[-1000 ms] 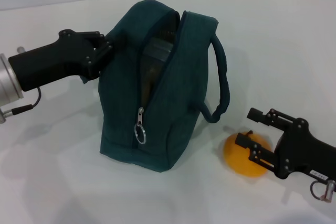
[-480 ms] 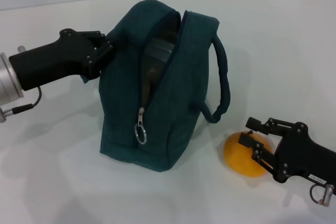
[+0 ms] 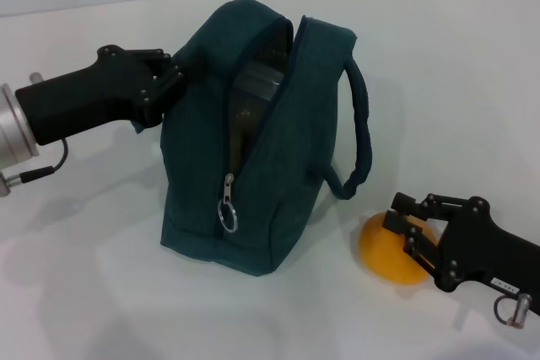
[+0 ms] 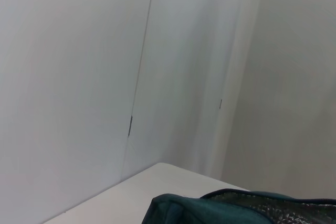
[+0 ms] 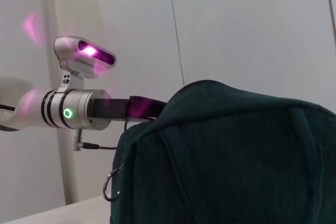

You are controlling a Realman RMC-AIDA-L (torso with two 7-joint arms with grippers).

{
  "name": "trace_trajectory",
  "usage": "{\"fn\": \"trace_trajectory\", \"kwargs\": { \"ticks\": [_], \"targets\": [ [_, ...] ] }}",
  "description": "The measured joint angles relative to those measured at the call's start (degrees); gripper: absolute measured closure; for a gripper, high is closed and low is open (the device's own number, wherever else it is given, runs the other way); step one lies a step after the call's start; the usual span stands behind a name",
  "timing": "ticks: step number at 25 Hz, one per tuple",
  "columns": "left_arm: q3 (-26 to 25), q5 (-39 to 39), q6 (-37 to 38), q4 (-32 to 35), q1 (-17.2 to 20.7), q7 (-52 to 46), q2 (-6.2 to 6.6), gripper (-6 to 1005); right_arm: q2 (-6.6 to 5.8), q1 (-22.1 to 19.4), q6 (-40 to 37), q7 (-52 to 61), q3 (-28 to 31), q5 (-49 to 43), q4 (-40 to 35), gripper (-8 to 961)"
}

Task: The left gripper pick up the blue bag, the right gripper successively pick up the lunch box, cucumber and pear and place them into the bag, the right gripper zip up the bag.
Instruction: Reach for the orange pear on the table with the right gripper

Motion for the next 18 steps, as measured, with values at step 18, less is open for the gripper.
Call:
{"fn": "trace_trajectory", "kwargs": {
  "ticks": [18],
  "targets": [
    [-0.01, -0.01, 0.04, 0.04, 0.09, 0.0, 0.03, 952, -0.04, -0.13, -0.12, 0.03, -0.11, -0.03, -0.83, 905]
  ]
}}
